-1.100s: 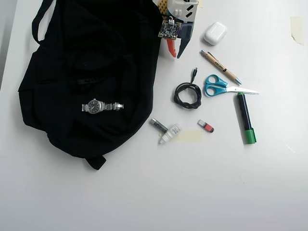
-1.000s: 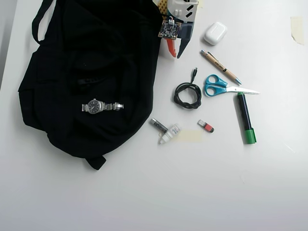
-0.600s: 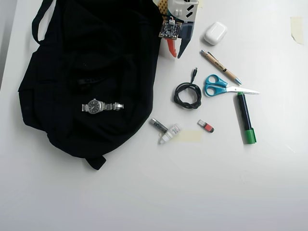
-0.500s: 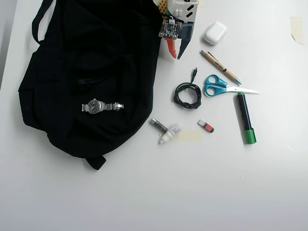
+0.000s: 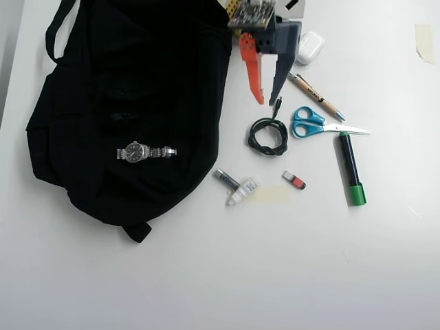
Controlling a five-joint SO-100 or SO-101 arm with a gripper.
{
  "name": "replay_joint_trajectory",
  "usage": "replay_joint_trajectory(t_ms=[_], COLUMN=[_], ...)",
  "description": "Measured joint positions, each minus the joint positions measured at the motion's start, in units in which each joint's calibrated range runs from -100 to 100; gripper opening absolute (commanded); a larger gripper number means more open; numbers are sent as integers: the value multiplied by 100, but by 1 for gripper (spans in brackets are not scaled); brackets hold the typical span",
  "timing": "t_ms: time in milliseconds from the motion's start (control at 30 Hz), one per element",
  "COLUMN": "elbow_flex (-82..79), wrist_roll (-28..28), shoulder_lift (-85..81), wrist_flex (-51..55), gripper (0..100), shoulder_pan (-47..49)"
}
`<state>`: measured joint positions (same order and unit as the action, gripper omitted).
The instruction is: Put the usb stick into the black bag
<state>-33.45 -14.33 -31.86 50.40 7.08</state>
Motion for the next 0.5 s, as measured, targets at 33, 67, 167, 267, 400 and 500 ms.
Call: replay_joint_trajectory(t_ms=[33, 67, 167, 267, 400, 500], elbow_flex=[239, 435, 964, 1340, 1425, 1468], wrist_roll=[-278, -537, -1299, -2281, -2921, -2930], shoulder_lift=[492, 967, 2068, 2686, 2844, 2877], wrist_flex=[-102, -213, -375, -298, 34, 77], gripper=[17, 19, 24, 24, 24, 23], shoulder_pan=[51, 73, 0, 81, 301, 426])
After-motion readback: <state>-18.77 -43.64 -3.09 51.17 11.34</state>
